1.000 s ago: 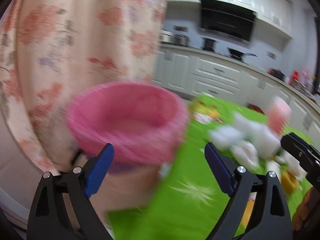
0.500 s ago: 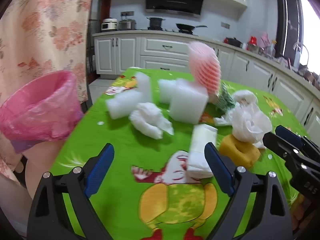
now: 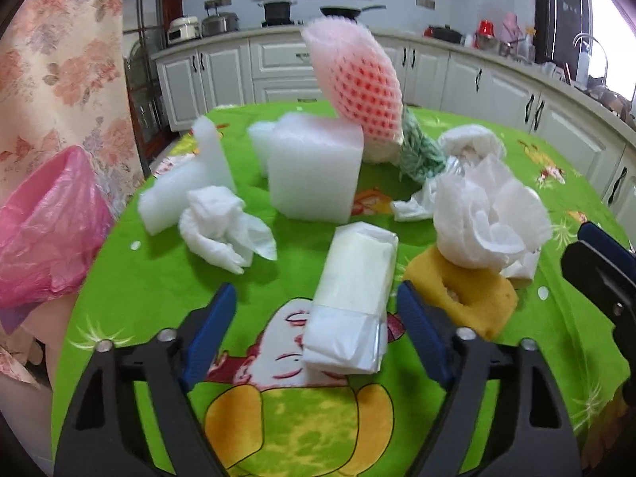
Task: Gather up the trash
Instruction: 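Return both tools to the table and grasp the white tissue pack with the left gripper, then grasp the crumpled white tissue with the right gripper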
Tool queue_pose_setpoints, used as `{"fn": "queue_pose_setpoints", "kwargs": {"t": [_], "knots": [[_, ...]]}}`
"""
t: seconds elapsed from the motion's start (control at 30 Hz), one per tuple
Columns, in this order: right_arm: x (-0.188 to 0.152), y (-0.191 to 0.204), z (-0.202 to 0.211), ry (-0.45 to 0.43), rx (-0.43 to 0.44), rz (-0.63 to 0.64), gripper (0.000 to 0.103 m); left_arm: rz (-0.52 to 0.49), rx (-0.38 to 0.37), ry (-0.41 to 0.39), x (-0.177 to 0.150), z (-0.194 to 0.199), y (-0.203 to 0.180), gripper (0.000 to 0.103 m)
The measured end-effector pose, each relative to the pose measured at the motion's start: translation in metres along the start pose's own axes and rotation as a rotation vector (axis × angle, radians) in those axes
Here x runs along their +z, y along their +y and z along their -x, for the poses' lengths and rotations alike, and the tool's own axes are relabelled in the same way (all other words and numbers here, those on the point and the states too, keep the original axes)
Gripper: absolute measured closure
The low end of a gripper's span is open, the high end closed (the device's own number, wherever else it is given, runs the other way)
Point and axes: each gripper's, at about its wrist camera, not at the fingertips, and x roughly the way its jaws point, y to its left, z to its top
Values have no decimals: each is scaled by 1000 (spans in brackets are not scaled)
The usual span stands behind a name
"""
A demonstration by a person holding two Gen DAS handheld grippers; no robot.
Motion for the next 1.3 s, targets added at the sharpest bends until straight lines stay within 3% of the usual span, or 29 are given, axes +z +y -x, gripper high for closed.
{"fn": "queue_pose_setpoints", "kwargs": {"t": [0.07, 0.17, 0.27, 0.53, 0.8, 0.87, 0.93, 1.03, 1.3], "knots": [[0, -1, 0, 1, -1, -9, 46, -1, -13, 33, 2, -9, -1, 34], [1, -2, -2, 5, -2, -22, 46, -6, -54, 65, 2, -16, -1, 60], [2, -1, -5, 13, 0, -14, 46, 8, -77, 50, 2, -14, 3, 66], [7, 18, -24, 49, 48, 42, 46, 37, -27, -92, -4, 19, 24, 68], [16, 30, -58, 131, 47, 67, 46, 120, -37, -151, -16, 40, 47, 68], [17, 29, -62, 137, 51, 57, 57, 122, -39, -160, -18, 43, 49, 68], [17, 28, -62, 137, 54, 52, 78, 122, -42, -164, -21, 45, 51, 68], [17, 28, -56, 103, 59, 61, 96, 125, -43, -169, -23, 47, 51, 68], [20, 35, -40, 39, 96, 61, 98, 138, -37, -201, -22, 60, 58, 68]]}}
